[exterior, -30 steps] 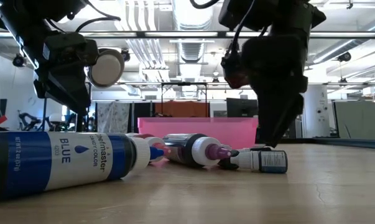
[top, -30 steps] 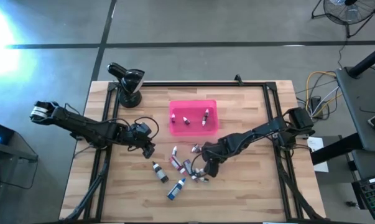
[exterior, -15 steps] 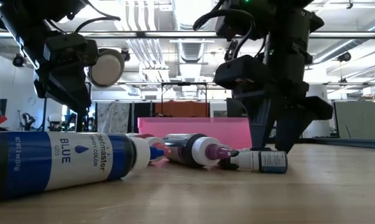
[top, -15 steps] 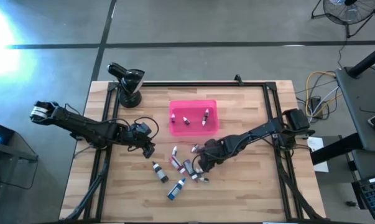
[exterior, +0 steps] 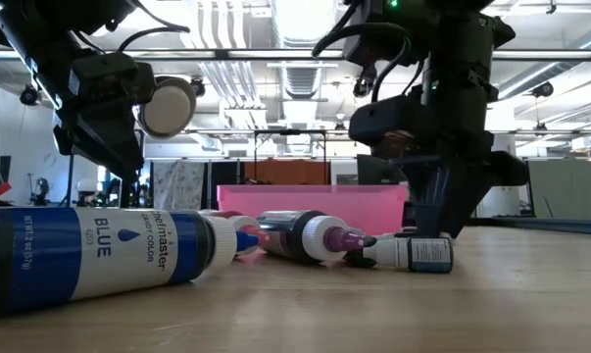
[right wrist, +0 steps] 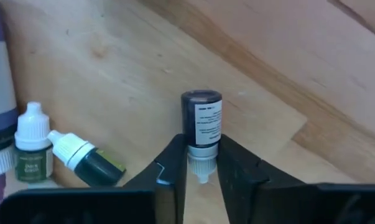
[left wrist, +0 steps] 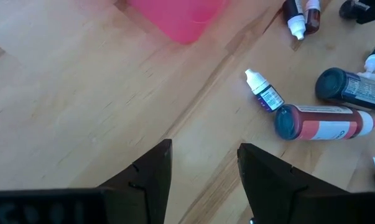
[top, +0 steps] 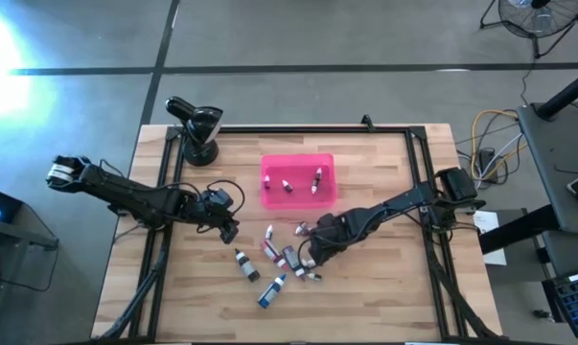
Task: Pick & Place food coloring
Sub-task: Put the red food coloring bottle into the pink bin
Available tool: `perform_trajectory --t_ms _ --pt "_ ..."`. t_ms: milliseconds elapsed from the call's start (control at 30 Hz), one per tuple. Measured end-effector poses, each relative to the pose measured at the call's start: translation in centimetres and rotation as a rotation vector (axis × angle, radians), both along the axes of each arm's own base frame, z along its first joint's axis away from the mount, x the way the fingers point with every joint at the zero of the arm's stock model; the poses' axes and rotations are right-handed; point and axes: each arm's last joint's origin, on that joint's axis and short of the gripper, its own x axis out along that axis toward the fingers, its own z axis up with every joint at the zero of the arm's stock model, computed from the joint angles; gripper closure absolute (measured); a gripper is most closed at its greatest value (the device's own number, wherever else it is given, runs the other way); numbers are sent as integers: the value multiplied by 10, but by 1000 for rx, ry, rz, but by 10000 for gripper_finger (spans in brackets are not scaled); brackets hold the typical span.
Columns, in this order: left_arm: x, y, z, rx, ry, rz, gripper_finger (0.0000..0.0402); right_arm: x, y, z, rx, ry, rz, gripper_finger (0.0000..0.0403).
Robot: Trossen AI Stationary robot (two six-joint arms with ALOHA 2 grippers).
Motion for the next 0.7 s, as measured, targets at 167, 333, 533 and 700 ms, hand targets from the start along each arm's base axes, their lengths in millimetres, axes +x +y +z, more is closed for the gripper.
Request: perform_trajectory --t_ms 167,333,533,700 --pt "0 0 0 1 0 -1 244 1 0 13 -41 -34 70 345" --pt "0 0 0 3 0 -4 244 6 -20 64 -229 -214 -16 342" --pt "1 0 1 2 -9 -4 244 8 -77 95 -318 -284 -128 339" --pt "1 0 1 -5 -20 1 244 8 -109 89 -284 -232 -78 297"
